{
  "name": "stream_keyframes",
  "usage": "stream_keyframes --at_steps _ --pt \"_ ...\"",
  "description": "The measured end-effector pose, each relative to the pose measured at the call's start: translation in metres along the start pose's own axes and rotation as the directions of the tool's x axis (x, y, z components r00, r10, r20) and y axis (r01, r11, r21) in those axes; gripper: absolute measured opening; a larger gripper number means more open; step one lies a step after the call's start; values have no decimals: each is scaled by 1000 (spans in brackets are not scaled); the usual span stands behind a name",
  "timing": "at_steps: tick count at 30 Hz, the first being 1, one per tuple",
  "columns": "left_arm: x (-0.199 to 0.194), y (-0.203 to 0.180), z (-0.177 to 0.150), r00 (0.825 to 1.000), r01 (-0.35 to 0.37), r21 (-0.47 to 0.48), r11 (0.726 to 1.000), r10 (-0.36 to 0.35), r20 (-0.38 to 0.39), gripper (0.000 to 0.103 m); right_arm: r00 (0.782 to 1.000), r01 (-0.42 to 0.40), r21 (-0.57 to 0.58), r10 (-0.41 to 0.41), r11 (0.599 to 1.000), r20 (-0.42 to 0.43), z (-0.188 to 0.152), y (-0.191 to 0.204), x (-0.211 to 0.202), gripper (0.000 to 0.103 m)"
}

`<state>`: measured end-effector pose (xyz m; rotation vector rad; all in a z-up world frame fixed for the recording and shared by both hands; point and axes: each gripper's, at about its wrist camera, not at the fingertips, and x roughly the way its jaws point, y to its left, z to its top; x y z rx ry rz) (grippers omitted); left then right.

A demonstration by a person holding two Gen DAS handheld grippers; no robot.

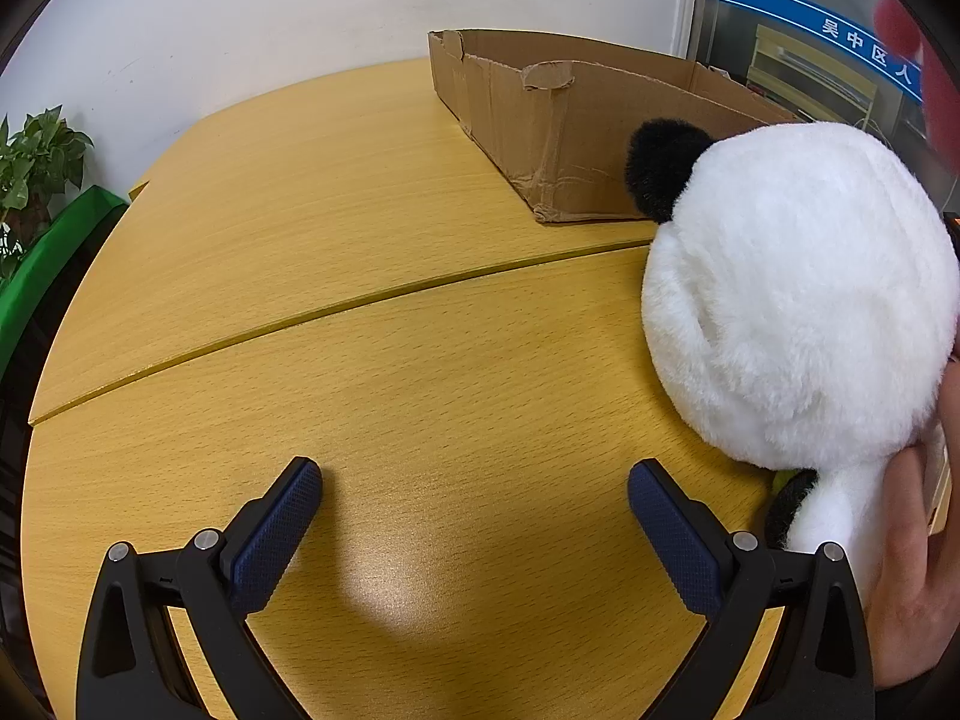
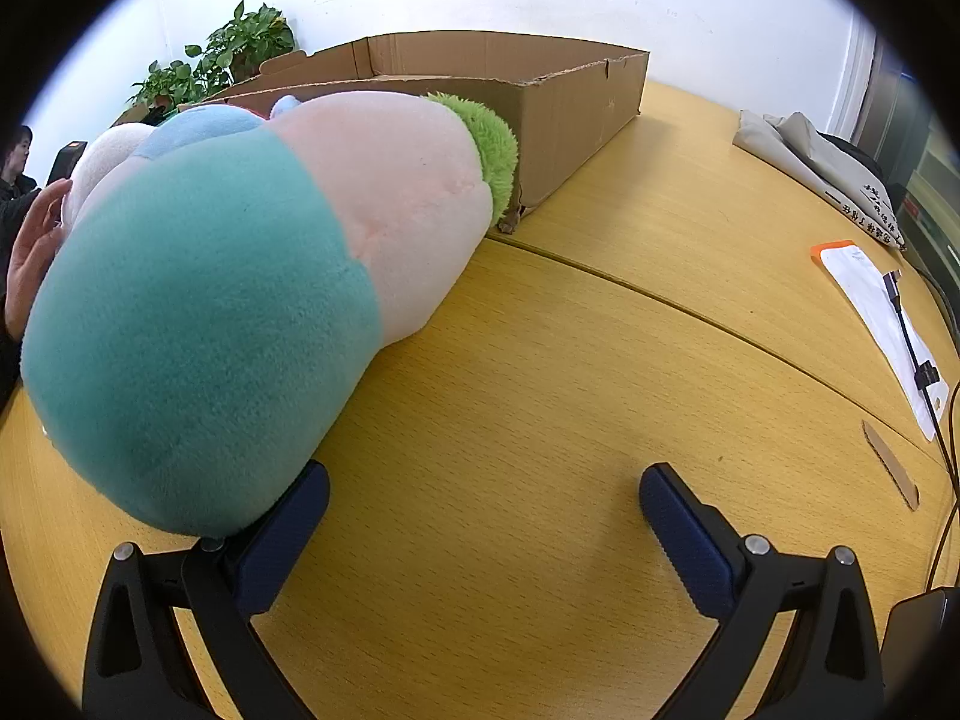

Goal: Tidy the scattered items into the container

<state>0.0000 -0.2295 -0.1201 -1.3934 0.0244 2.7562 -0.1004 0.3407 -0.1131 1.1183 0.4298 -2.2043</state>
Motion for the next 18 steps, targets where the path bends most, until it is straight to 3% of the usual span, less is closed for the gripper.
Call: stream_keyframes --at_steps 18 --pt "0 0 -1 1000 -2 -3 1000 2 0 103 1000 2 4 -2 1000 0 -2 -1 0 103"
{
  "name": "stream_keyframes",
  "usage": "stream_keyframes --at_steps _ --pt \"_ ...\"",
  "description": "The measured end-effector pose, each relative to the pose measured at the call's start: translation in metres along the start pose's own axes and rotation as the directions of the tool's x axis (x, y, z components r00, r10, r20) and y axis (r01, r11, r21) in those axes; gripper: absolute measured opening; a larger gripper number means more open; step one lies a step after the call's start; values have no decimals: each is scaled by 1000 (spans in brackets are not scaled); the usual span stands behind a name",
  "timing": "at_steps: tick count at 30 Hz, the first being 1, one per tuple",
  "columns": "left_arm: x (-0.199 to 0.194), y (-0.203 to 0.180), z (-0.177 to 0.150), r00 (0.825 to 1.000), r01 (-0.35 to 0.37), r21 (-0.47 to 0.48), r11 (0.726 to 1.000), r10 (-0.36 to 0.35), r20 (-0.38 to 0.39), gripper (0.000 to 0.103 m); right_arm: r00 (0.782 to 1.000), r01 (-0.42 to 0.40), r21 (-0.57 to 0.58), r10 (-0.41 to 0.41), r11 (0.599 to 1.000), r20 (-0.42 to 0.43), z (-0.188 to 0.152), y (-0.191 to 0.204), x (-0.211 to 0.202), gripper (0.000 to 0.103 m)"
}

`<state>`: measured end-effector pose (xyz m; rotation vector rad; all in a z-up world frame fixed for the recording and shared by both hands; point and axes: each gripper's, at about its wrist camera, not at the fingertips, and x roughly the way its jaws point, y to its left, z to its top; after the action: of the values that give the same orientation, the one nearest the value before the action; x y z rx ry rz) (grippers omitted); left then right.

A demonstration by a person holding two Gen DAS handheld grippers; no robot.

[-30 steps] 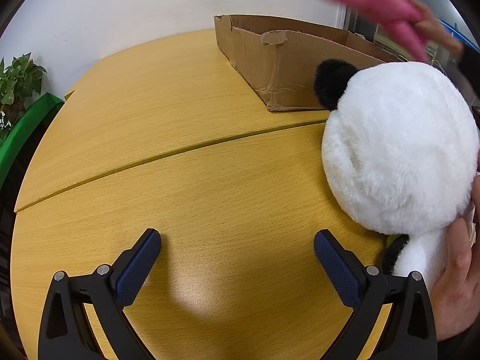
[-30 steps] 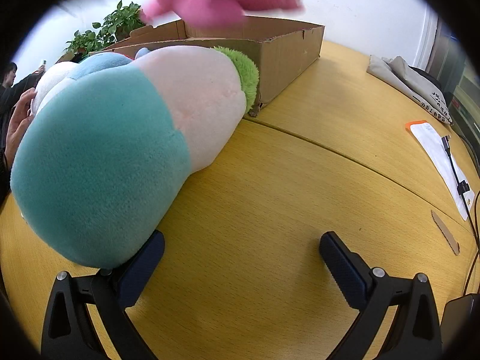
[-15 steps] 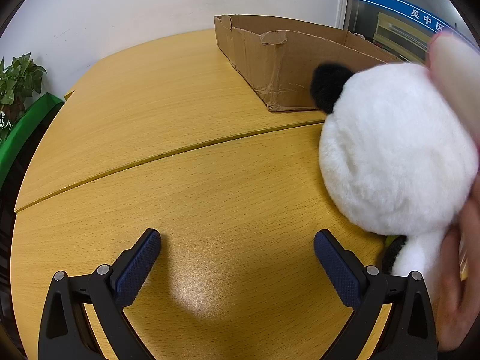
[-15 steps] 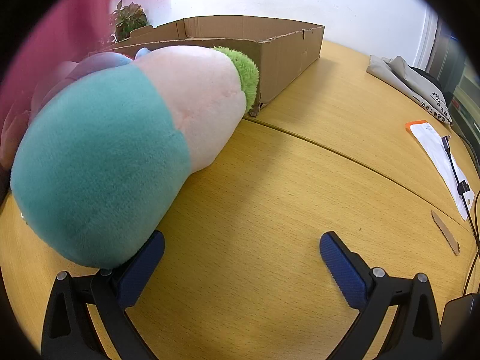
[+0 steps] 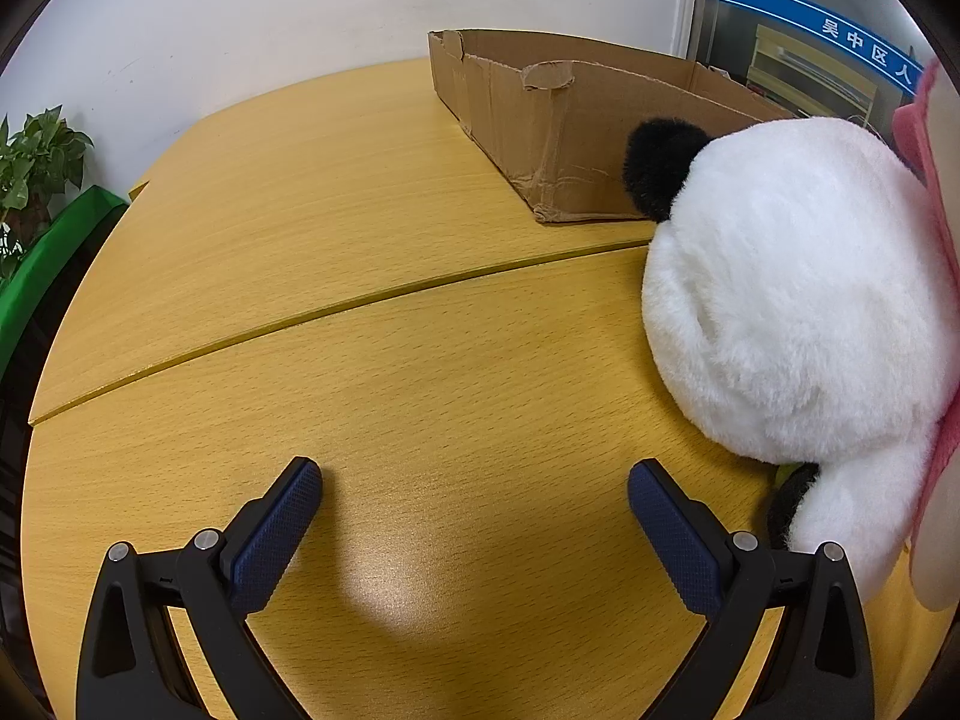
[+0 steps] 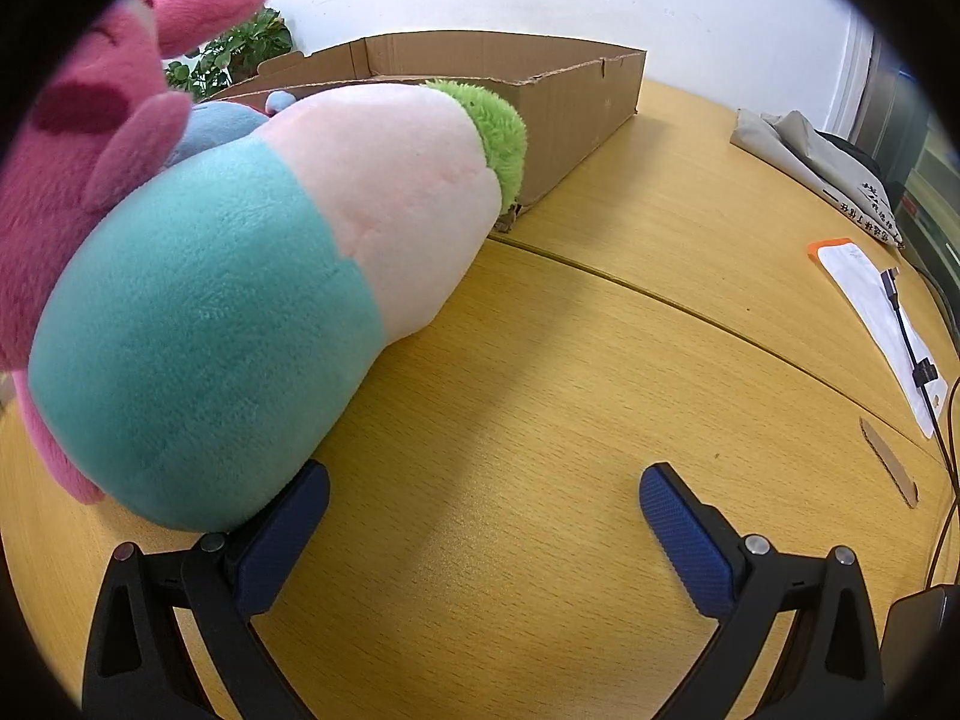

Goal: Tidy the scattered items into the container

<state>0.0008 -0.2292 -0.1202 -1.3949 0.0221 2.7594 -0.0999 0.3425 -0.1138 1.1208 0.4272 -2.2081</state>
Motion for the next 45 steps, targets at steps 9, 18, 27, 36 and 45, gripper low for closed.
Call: stream_keyframes --at_steps 9,18,27,36,45 --pt "0 0 0 1000 -1 -1 1000 1 0 103 1000 0 0 0 1000 0 0 0 0 103" --pt "0 0 0 1000 -2 -3 1000 2 0 103 1000 0 0 0 1000 0 0 0 0 103" --pt "0 0 -1 1000 -3 -4 1000 3 0 103 1000 0 0 0 1000 0 0 0 0 103" --pt "0 -1 -1 1000 -4 -5 1000 4 0 103 1000 0 0 0 1000 0 0 0 0 103" --pt "-2 -6 -3 998 -61 -85 995 61 -2 103 998 55 63 -55 997 -8 -4 5 -4 102"
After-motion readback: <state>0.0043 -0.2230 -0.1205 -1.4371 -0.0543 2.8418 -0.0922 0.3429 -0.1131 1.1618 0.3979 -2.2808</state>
